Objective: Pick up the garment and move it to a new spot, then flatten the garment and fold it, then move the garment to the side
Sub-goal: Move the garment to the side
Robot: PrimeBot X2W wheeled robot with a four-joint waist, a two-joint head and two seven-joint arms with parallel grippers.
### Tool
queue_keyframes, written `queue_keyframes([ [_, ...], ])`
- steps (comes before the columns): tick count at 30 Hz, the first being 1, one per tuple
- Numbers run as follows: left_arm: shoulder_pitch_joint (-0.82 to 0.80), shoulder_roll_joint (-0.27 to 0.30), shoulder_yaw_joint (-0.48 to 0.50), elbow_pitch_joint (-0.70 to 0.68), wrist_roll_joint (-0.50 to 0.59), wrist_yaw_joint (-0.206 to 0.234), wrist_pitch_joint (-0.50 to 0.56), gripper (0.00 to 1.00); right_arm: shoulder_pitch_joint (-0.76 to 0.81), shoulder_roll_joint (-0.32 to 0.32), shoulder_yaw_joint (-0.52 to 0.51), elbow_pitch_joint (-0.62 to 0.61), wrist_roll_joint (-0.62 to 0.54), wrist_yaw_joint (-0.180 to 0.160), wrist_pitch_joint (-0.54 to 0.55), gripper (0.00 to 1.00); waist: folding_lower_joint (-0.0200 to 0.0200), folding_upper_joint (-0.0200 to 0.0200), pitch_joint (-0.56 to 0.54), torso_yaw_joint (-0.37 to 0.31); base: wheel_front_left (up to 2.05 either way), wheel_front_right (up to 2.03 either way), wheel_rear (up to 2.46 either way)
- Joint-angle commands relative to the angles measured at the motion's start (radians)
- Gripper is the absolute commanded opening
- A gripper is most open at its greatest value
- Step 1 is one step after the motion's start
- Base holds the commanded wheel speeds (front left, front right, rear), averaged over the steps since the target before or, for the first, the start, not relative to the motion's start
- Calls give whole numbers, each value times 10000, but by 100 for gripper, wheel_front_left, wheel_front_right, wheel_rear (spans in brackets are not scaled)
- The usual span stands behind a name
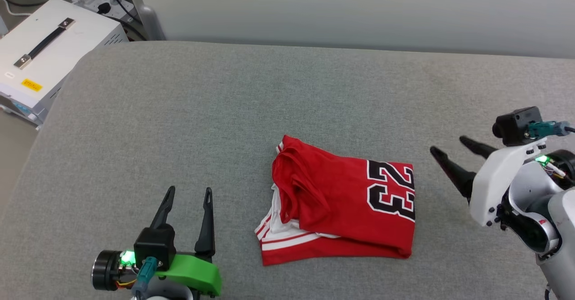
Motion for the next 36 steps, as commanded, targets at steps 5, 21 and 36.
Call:
queue_keyframes([
  [5,-459,-141,-128,7,118,-109,-59,100,-12,-334,201,507,2040,-9,2336,100,0,50,529,351,0,0,0],
  [21,-1341,-285,-489,114,86,-183,-59,100,108,746,310,1839,3384,-9,3526,100,0,50,1788,1283,0,0,0],
  [36,-1361,-319,-497,304,112,-113,-59,100,-263,122,1489,1626,2956,-9,1860,0,0,50,1591,1161,0,0,0],
])
